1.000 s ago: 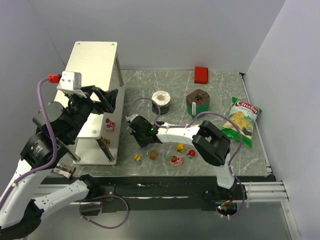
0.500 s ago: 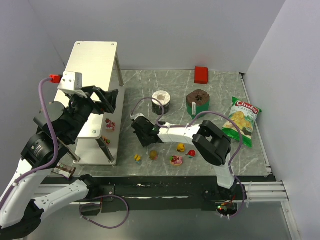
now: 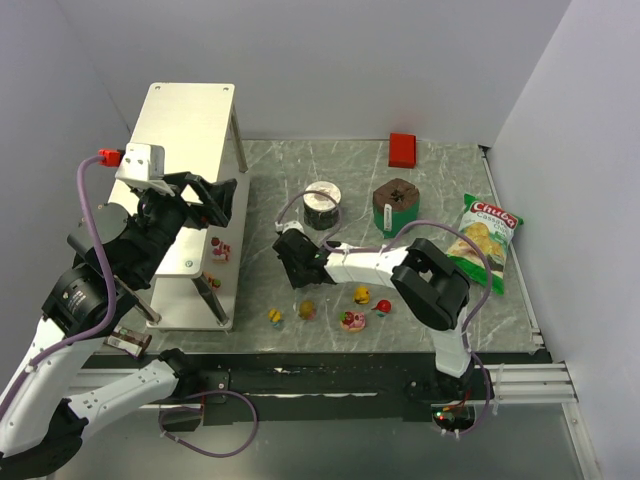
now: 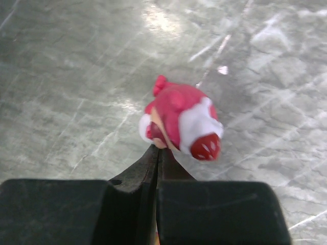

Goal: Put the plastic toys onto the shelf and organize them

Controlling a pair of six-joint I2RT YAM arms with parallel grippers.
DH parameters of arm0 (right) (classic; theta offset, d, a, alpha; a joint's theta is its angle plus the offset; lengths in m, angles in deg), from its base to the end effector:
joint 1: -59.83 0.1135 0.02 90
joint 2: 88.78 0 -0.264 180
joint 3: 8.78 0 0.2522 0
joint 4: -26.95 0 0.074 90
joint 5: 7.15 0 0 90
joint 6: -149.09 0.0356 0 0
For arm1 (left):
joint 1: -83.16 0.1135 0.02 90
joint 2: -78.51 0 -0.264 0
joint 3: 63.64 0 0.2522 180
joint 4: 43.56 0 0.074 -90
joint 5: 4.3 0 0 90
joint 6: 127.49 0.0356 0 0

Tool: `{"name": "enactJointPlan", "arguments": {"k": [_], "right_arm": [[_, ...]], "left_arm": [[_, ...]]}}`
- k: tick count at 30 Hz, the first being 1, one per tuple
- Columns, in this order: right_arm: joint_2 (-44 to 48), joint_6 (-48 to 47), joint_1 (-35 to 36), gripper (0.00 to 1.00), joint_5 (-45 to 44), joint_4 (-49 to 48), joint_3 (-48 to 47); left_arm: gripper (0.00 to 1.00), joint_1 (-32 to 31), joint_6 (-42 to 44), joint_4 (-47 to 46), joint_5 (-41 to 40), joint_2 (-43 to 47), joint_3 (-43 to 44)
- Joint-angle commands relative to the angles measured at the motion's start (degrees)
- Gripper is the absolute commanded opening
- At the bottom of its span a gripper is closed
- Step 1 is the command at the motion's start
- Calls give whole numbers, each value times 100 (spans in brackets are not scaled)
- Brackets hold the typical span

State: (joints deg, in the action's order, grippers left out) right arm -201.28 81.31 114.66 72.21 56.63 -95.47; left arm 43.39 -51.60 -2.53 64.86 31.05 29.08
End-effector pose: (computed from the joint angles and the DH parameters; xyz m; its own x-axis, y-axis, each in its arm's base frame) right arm 0.2414 0.3312 0.1578 -0.7204 -0.3772 -0.5820 -0.5085 0.8580 0.0734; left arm 0.1050 -0.0709 0.4951 -0.0243 -0.2762 -0.9608 0.3292 0.9053 -0.2686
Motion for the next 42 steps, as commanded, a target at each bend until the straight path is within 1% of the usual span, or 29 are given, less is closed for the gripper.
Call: {"name": "enactJointPlan", "arguments": {"k": [1, 9, 18, 23, 28, 31, 32, 36, 38, 39, 42], "right_arm": [[150, 256, -209, 0, -395, 306, 279], [115, 424, -543, 0, -27, 201, 297], [-140, 432, -745, 0, 132, 253, -29], [-8, 494, -763, 0, 26, 280, 77], [325, 731, -754, 0, -132, 341, 322], [606, 881, -702, 0, -360, 298, 516], [686, 933, -675, 0, -613, 297, 560], [1133, 1144, -570, 1, -984, 271, 674], [1231, 1153, -500, 15, -1028, 219, 666], [1301, 1101, -465, 37, -1072, 149, 622], [1241, 1030, -350, 68, -1099, 261, 351]], "left_arm": [[96, 13, 22, -134, -60, 27, -12], [96, 22, 22, -143, -43, 9, -3], [97, 13, 48, -151, -25, -35, 23], [96, 13, 49, -169, -25, -70, 41], [96, 13, 75, -178, -34, -105, 67], [96, 13, 92, -187, -43, -123, 85], [96, 13, 101, -178, -52, -132, 85], [97, 13, 119, -195, -60, -167, 111], [96, 13, 128, -204, -60, -167, 120], [96, 13, 145, -204, -69, -176, 120], [96, 13, 154, -204, -78, -176, 120]]}}
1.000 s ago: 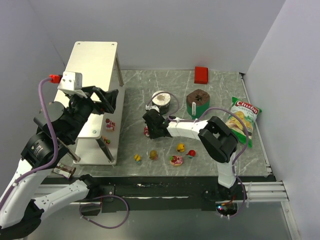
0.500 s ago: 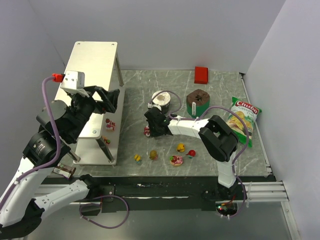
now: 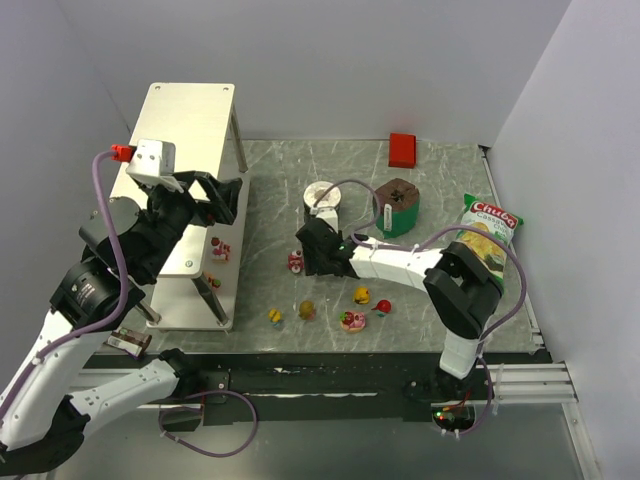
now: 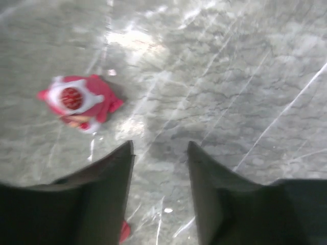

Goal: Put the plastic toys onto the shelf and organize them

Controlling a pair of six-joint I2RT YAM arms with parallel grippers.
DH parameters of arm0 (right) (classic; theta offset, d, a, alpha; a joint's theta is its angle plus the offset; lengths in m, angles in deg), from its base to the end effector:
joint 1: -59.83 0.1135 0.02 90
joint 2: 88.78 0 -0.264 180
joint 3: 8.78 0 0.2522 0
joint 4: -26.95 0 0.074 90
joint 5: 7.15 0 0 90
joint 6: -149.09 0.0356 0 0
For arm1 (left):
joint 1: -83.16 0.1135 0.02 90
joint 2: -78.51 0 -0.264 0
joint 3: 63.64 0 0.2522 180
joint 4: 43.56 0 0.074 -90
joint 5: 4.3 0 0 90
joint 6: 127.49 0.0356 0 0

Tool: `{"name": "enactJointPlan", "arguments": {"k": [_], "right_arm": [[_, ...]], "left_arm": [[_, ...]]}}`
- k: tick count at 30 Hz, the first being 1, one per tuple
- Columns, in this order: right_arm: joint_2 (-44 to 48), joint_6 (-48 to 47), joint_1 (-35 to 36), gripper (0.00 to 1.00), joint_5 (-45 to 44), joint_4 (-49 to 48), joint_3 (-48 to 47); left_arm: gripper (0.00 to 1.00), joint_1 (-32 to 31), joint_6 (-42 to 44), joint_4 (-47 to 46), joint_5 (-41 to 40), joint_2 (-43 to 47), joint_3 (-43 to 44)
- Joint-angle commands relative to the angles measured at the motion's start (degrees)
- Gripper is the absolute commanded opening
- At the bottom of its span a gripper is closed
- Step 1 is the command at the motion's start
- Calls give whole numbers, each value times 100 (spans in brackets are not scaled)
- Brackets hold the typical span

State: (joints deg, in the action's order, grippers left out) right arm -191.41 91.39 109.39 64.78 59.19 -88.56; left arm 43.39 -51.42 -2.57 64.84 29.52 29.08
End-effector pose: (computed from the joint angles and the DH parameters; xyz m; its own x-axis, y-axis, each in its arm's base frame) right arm 0.2496 0.2758 0.1847 -0.7747 -0.1258 -0.6197 -0.2300 0.9689 0.0908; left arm 0.1128 -0.0774 0.4922 -0.0424 -0.2574 -0.9654 0.3237 0.9106 -0.2570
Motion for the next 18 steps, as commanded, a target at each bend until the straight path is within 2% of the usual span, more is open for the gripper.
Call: {"name": "enactJointPlan", "arguments": {"k": [1, 4, 9, 13, 18], "right_arm": [[209, 31, 185, 70, -364, 59, -420], [59, 66, 238, 79, -321, 208, -684], [-170, -12, 256, 84, -171, 182, -947], [-363, -74, 265, 84, -153, 173, -1123], [-635, -144, 265, 79, -74, 147, -1282]], "left_arm": [[96, 13, 128, -200, -85, -14, 111], [97, 13, 136, -209, -85, 12, 58], [96, 13, 180, -200, -120, 21, 58], [96, 13, 198, -209, -111, 4, 67], [97, 13, 172, -200, -85, -23, 93]]}}
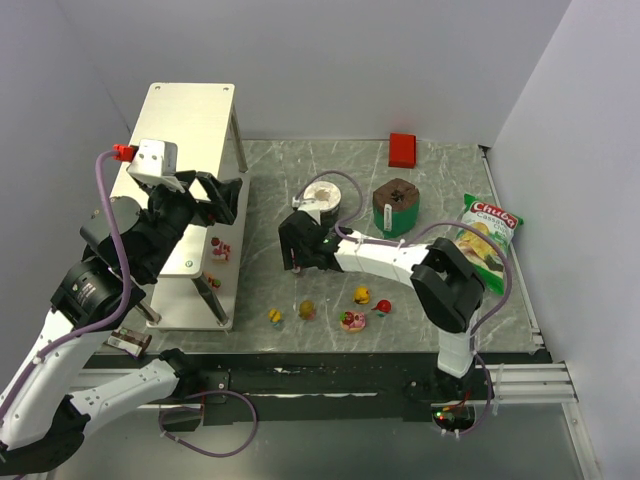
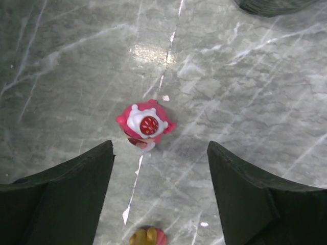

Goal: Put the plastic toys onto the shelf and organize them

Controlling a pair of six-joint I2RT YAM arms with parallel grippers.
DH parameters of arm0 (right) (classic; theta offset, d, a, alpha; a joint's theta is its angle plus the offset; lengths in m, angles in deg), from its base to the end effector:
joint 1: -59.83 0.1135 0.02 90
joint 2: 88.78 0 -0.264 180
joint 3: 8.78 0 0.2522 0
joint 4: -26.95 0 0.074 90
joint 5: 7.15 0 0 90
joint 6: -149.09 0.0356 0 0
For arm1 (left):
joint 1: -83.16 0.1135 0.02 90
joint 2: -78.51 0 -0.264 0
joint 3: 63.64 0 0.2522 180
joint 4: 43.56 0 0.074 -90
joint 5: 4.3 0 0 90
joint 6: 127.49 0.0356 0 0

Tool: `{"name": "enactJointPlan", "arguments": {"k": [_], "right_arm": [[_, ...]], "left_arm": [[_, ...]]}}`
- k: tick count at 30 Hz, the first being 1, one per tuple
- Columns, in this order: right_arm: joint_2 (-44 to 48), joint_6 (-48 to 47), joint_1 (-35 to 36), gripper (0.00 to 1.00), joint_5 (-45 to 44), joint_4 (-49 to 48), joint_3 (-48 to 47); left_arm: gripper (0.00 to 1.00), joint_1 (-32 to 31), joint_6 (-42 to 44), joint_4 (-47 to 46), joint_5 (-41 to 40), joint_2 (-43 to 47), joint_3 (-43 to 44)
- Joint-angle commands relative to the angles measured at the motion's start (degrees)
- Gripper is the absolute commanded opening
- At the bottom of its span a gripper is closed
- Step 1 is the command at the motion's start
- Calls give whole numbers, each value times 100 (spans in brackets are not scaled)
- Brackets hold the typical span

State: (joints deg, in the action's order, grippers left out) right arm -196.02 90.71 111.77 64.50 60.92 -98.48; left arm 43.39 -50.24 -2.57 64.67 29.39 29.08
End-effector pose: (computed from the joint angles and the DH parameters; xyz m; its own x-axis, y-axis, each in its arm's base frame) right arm 0.2590 0.3126 0.2053 -0.7394 -0.1371 -0.6592 -0.2805 0.9528 0.1165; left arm 0.1135 -0.0778 0.4919 -0.0368 -0.2374 -0.9707 0.3214 0.9170 -0.2364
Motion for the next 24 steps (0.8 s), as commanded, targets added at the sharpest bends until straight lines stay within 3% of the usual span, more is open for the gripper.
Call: {"name": "enactJointPlan", "arguments": {"k": [1, 24], "right_arm": [[-209, -77, 18, 79, -37, -43, -290], [-737, -209, 18, 64, 121, -17, -790]], "left_arm": [[97, 13, 45, -182, -67, -18, 102], [96, 13, 45, -112, -102, -1, 129]]}}
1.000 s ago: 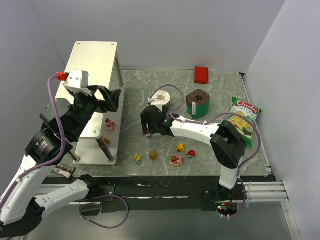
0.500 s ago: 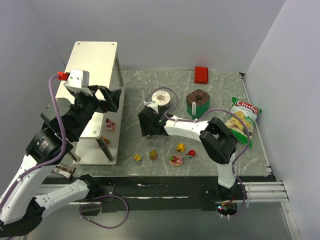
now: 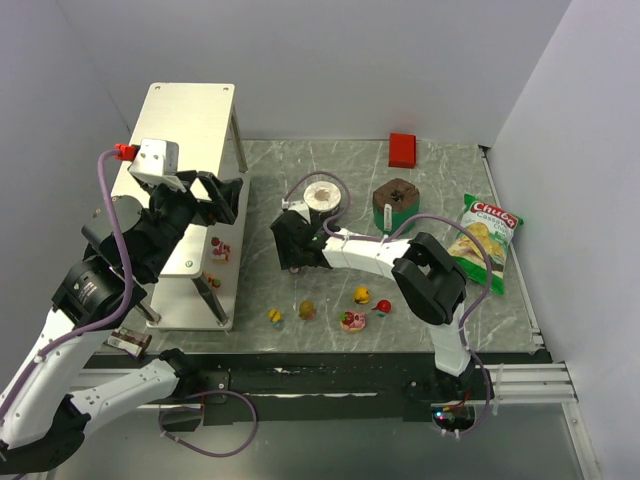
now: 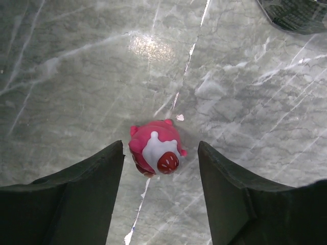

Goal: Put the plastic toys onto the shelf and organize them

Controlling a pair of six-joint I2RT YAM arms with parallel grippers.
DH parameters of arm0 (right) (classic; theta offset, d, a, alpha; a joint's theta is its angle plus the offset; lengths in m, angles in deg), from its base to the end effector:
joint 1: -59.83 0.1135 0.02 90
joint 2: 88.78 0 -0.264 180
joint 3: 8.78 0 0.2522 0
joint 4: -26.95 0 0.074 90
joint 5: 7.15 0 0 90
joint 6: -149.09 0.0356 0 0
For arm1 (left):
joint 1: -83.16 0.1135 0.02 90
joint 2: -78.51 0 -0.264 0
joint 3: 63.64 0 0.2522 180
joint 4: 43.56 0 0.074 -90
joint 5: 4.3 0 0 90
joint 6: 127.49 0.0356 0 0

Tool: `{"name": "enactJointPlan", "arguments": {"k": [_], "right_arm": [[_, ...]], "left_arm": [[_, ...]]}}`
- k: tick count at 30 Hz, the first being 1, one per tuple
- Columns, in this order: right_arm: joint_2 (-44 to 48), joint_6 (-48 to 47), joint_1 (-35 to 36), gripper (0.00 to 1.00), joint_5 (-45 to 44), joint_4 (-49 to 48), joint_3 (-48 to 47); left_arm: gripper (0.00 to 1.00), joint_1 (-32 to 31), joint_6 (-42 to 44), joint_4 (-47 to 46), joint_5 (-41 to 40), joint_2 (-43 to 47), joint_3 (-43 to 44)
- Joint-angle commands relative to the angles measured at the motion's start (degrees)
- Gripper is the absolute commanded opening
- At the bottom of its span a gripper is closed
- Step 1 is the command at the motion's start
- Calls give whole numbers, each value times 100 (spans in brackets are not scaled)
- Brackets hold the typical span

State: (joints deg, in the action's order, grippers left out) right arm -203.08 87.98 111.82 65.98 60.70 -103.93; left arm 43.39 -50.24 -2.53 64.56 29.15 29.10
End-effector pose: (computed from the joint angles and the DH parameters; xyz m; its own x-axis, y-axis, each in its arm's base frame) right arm 0.2742 0.3341 0.1852 -0.7422 -0.1989 -0.6400 -0.3285 0.9403 0.0888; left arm 0.1146 -0.0787 0.4914 -0.0398 -0.2347 -0.9713 0.3188 0.9183 -0.2349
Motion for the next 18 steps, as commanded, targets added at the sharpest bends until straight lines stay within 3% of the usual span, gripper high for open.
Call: {"name": "enactJointPlan", "arguments": {"k": [1, 9, 12, 18], "right_arm": [[-100, 143, 13, 60, -28, 92, -377], [-206, 311, 22, 53, -54, 409, -492], [-268, 276, 22, 43, -2, 409, -545], [-277, 22, 31, 12, 122, 304, -589]], "left_arm": [[97, 13, 45, -125, -91, 23, 126], [96, 13, 36, -125, -83, 50, 109], [97, 13, 36, -116, -83, 50, 109], [96, 13, 54, -116, -56, 41, 144]]}}
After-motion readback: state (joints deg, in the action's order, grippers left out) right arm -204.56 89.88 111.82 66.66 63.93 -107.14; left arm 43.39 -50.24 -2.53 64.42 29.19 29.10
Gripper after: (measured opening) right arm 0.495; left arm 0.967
